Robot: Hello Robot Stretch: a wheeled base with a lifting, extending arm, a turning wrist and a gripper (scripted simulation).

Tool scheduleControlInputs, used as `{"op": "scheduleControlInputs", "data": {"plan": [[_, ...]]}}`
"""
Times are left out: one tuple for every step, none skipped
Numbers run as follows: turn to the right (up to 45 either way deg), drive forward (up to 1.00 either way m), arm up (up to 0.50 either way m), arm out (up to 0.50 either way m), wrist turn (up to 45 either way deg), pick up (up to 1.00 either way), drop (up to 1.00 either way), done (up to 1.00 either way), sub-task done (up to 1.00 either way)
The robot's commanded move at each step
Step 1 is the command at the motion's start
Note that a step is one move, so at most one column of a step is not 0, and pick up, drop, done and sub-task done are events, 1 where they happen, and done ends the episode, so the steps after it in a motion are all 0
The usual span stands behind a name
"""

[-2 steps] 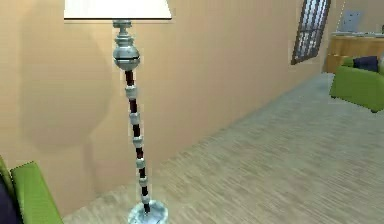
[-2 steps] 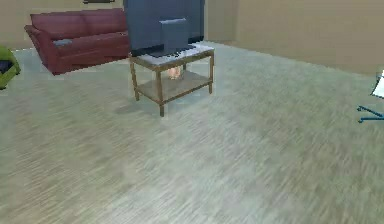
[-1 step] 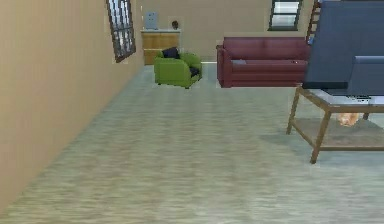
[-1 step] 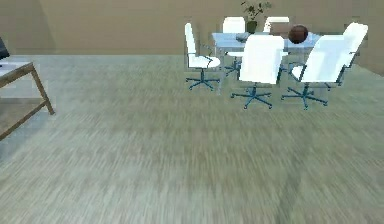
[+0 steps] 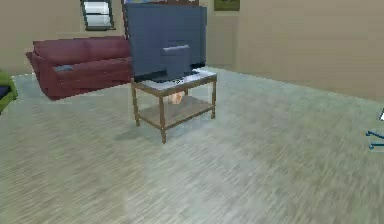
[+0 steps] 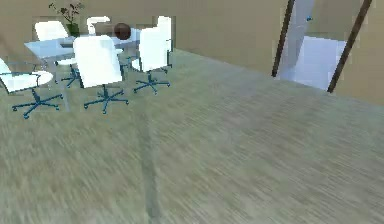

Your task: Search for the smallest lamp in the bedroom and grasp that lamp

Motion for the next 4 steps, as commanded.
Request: {"op": "scheduleControlInputs", "data": {"plan": [[45.0,0.0,0.0,0.0,0.0,0.0,0.0,0.0,0.0],[9.0,0.0,0.0,0.0,0.0,0.0,0.0,0.0,0.0],[0.0,1.0,0.0,0.0,0.0,0.0,0.0,0.0,0.0],[0.0,0.95,0.0,0.0,0.0,0.0,0.0,0.0,0.0]]}}
